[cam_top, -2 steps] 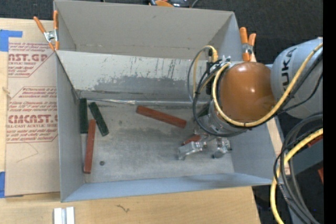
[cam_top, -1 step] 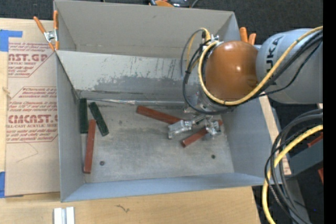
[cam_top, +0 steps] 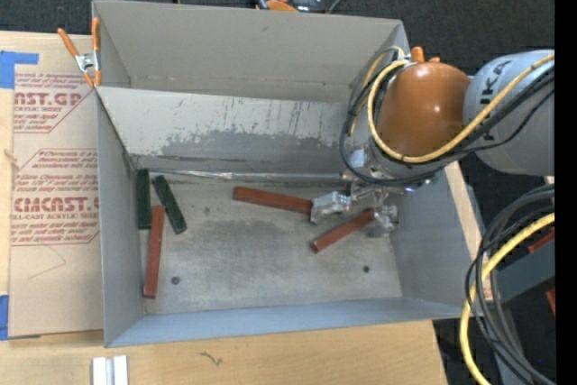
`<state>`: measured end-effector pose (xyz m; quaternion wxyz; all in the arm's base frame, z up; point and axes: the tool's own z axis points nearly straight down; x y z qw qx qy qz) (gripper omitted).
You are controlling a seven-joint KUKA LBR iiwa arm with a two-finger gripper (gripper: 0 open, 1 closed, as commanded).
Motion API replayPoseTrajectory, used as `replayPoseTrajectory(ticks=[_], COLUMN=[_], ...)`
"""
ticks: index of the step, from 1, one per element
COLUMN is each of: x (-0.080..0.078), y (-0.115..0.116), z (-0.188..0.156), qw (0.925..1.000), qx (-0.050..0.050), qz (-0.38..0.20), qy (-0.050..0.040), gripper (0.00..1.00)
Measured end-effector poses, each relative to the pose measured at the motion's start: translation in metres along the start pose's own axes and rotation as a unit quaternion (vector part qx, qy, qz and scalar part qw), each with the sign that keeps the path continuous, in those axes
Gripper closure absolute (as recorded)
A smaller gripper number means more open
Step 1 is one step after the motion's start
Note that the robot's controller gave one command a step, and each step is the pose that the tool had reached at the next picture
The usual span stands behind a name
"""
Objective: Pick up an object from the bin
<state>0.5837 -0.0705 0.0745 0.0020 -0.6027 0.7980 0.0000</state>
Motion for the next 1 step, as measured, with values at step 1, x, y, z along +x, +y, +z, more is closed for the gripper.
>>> replayPoseTrajectory(ticks=[1], x=[-0.0008], y=[0.0004], z=[-0.0002], qw=[1.0], qx=[-0.001], qz=[-0.001], qy=[0.0003], gripper=[1.0])
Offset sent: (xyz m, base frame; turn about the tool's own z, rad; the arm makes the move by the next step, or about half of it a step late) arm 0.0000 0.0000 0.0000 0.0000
